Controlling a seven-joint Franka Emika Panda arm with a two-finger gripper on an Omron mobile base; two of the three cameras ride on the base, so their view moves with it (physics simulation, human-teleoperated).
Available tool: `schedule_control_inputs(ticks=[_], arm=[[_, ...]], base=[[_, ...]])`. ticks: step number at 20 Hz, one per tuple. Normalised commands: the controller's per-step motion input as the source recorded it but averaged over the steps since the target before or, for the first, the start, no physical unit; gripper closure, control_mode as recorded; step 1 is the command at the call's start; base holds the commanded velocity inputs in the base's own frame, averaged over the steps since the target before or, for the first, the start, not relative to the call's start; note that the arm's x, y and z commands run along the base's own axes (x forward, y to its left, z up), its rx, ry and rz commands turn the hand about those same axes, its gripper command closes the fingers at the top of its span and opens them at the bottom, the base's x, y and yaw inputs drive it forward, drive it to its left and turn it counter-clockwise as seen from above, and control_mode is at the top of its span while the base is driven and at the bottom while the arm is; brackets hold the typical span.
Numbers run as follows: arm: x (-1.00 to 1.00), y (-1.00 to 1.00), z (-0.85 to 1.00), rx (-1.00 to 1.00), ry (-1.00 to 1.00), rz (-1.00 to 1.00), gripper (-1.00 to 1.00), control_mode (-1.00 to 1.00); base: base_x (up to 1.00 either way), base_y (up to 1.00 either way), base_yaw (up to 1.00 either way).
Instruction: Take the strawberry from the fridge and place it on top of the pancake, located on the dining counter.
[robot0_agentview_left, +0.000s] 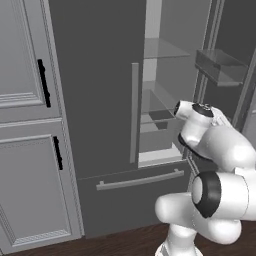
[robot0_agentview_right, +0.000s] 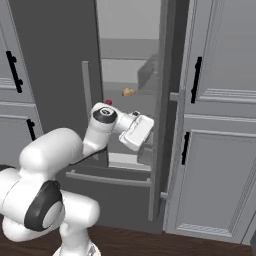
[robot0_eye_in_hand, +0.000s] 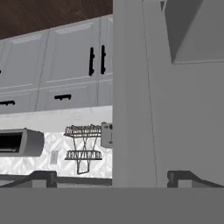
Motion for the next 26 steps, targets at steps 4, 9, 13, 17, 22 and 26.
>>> schedule_control_inputs(ticks=[4,9,13,17,22,26], arm=[[-0.04,-0.59,0.0,0.0,-0.01,0.02,-1.0,-1.0],[0.0,-0.01,0.0,0.0,0.0,0.1,-1.0,-1.0],[0.0,0.82,0.0,-0.01,-0.02,0.04,-1.0,-1.0],[0.09,1.0,0.0,0.0,-0.06,0.0,-1.0,-1.0],[0.27,1.0,0.0,0.16,-0.14,-0.05,-1.0,-1.0],[0.33,0.91,0.0,0.35,-0.33,-0.38,-1.0,-1.0]], base=[[0.0,0.0,0.0],[0.0,0.0,0.0],[0.0,0.0,0.0],[0.0,0.0,0.0],[0.0,0.0,0.0],[0.0,0.0,0.0]])
